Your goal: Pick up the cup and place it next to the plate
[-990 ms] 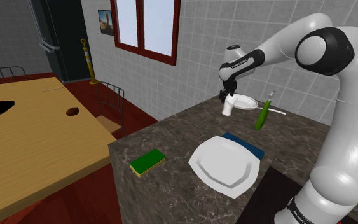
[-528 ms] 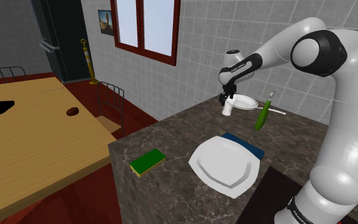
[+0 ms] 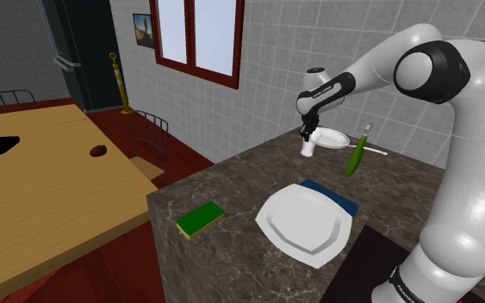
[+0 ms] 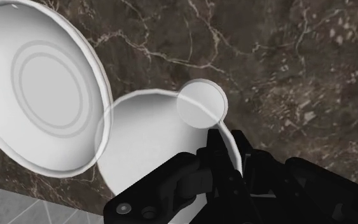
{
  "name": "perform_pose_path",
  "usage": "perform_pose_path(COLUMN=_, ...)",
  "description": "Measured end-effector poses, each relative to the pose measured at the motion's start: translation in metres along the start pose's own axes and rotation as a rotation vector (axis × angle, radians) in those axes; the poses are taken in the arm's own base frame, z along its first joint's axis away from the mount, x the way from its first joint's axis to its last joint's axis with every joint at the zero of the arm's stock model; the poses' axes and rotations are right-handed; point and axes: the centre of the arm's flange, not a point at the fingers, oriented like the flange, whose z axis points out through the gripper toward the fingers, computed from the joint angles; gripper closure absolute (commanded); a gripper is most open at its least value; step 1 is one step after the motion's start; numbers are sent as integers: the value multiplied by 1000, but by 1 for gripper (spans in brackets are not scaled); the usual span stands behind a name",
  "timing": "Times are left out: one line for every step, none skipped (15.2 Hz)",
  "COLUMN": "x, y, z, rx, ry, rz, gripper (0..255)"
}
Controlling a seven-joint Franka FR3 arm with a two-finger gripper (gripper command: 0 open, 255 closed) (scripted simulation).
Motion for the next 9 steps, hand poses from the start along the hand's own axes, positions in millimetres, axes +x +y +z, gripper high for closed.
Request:
perform_pose_path(x=0, y=0, z=0, rx=0, ry=0, rz=0, gripper=255)
perform_pose_path(x=0, y=0, z=0, rx=0, ry=0, rz=0, gripper=255)
perform_pose_path(x=0, y=0, z=0, rx=0, ry=0, rz=0, gripper=255)
perform_pose_path(x=0, y=0, z=0, rx=0, ry=0, rz=0, gripper=255)
perform_pose_path(x=0, y=0, z=0, rx=0, ry=0, rz=0, gripper=255)
perform_pose_path(x=0, y=0, z=0, rx=0, ry=0, rz=0, gripper=255)
perform_pose_path(x=0, y=1, z=-2, rx=0, ry=0, rz=0, gripper=255)
perform_pose_path(x=0, y=2, z=-6, rx=0, ry=0, rz=0, gripper=255)
perform_pose_path(x=2, y=3, z=-11, rx=0, ry=0, rz=0, gripper=255)
